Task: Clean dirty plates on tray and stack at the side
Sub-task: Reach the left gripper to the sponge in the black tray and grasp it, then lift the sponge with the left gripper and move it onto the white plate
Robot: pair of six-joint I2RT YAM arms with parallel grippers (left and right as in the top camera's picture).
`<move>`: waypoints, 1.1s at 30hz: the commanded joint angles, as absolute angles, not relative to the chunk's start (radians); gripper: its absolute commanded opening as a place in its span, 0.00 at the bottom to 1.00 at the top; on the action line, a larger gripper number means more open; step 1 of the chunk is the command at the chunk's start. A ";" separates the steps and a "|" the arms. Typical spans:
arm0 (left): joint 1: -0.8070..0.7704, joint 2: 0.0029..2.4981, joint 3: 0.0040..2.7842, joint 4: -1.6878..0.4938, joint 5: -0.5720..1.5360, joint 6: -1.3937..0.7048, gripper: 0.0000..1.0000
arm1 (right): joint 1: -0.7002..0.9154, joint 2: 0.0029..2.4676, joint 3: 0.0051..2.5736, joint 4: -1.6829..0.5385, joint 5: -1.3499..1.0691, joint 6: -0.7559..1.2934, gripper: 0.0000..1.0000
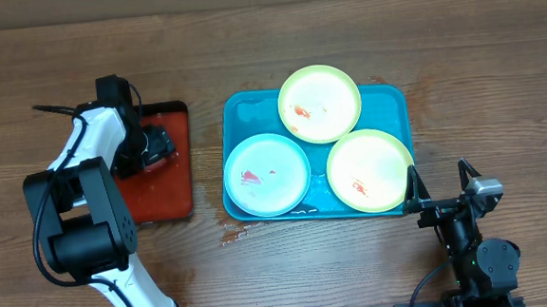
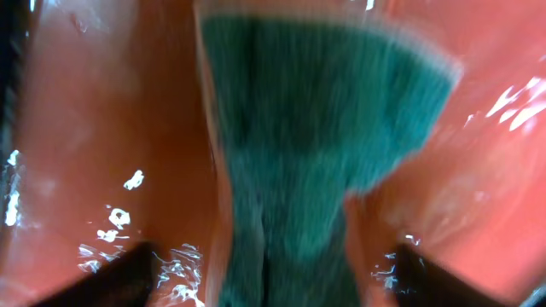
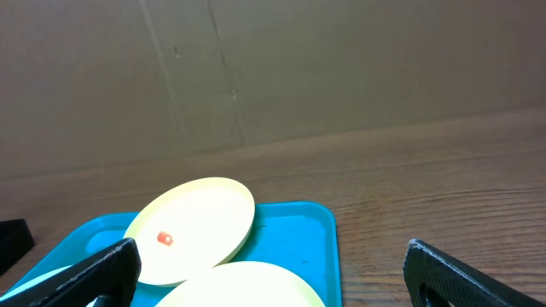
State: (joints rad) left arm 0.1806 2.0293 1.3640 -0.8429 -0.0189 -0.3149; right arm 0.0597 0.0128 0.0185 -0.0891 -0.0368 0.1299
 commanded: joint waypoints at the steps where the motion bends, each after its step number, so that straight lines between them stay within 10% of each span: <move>1: 0.184 2.066 1.369 -0.853 0.014 -0.295 0.36 | 0.064 0.003 0.008 -0.083 -0.027 0.126 1.00; 5: 0.184 2.066 1.369 -0.823 0.010 -0.292 0.06 | 0.064 0.003 0.008 -0.083 -0.027 0.126 1.00; 7: 0.184 2.066 1.369 -0.800 -0.009 -0.292 0.09 | 0.064 0.003 0.008 -0.083 -0.027 0.126 1.00; 10: 0.184 2.066 1.369 -0.762 -0.035 -0.291 1.00 | 0.064 0.003 0.008 -0.083 -0.027 0.126 1.00; 18: 0.184 2.066 1.369 -0.654 -0.062 -0.291 1.00 | 0.064 0.003 0.008 -0.083 -0.027 0.126 1.00; 26: 0.183 2.066 1.369 -0.665 -0.062 -0.292 0.09 | 0.064 0.003 0.008 -0.083 -0.027 0.126 1.00; 33: 0.183 2.066 1.432 -0.776 -0.062 -0.292 0.04 | 0.064 0.003 0.008 -0.083 -0.027 0.126 1.00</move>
